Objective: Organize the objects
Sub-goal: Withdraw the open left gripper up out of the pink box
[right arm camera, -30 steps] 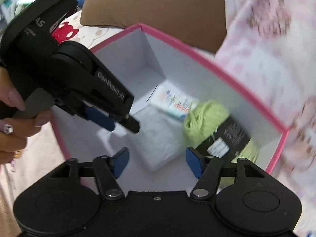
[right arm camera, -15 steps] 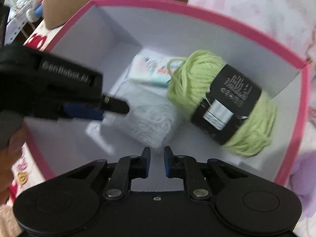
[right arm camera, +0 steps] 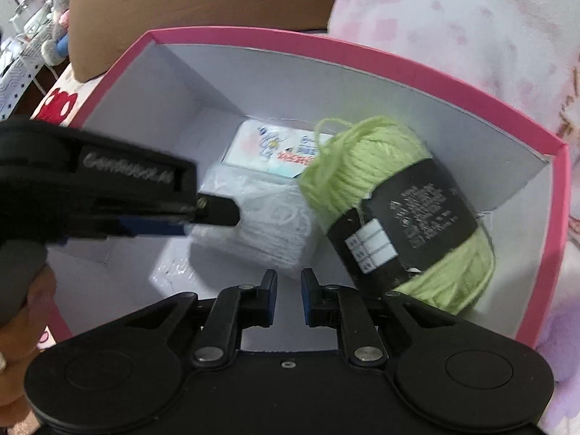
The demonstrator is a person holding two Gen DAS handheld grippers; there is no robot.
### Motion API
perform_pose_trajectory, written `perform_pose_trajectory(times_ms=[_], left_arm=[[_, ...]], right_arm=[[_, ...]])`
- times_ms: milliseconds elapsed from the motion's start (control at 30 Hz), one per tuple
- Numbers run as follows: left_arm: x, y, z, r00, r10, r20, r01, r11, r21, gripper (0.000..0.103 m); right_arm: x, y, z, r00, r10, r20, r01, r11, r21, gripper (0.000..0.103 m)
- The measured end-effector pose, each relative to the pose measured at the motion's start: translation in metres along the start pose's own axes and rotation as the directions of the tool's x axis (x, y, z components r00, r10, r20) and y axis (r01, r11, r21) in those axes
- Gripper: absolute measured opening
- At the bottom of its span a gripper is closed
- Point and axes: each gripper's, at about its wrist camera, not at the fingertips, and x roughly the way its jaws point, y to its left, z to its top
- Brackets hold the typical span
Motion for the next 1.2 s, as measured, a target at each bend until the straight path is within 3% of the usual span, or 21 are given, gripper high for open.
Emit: perform_pose_trajectory(times_ms=[233, 333, 433, 667, 867, 967, 1067, 1200], left_arm=[[-0.008, -0.006, -0.006, 0.999, 0.024, 0.033, -0.025, 0.999, 0.033, 0.038], [-0.012, -0.011, -0.012, 0.999, 0.026, 0.039, -0.029, 0.997, 0.069, 0.040], [-0.029, -0.016, -0.023, 0.997, 0.058, 0.050, -0.063, 0.992, 0.107, 0.044], [-0.083, -0.031, -0.042, 0.991, 0.105, 0.087, -0.119, 0.976, 0.183, 0.061], [-0.132, -0.044, -0.059, 0.989, 0.080, 0.124, -0.111, 0.958, 0.264, 0.064], [-0.149, -0.053, -0.070, 0.989, 0.065, 0.132, -0.104, 0.943, 0.317, 0.068], [-0.167, -0.058, -0.082, 0.989, 0.047, 0.138, -0.090, 0.940, 0.329, 0.071], [-0.182, -0.067, -0.100, 0.991, 0.033, 0.132, -0.081, 0.920, 0.383, 0.074]], right_arm=[[-0.024, 0.006, -0.009, 0.999, 0.025, 0.046, -0.022, 0.997, -0.072, 0.021], [-0.016, 0.002, -0.007, 0.998, 0.038, 0.058, -0.032, 0.995, -0.095, 0.023], [-0.033, 0.003, -0.014, 0.996, 0.048, 0.072, -0.040, 0.993, -0.107, 0.024], [-0.068, 0.010, -0.024, 0.988, 0.069, 0.137, -0.050, 0.989, -0.137, 0.042], [-0.110, 0.011, -0.035, 0.976, 0.124, 0.177, -0.099, 0.985, -0.144, 0.043], [-0.131, 0.015, -0.043, 0.975, 0.112, 0.190, -0.079, 0.982, -0.174, 0.050], [-0.152, 0.016, -0.052, 0.968, 0.097, 0.233, -0.053, 0.981, -0.185, 0.070], [-0.171, 0.016, -0.064, 0.962, 0.057, 0.267, -0.006, 0.982, -0.190, 0.074]])
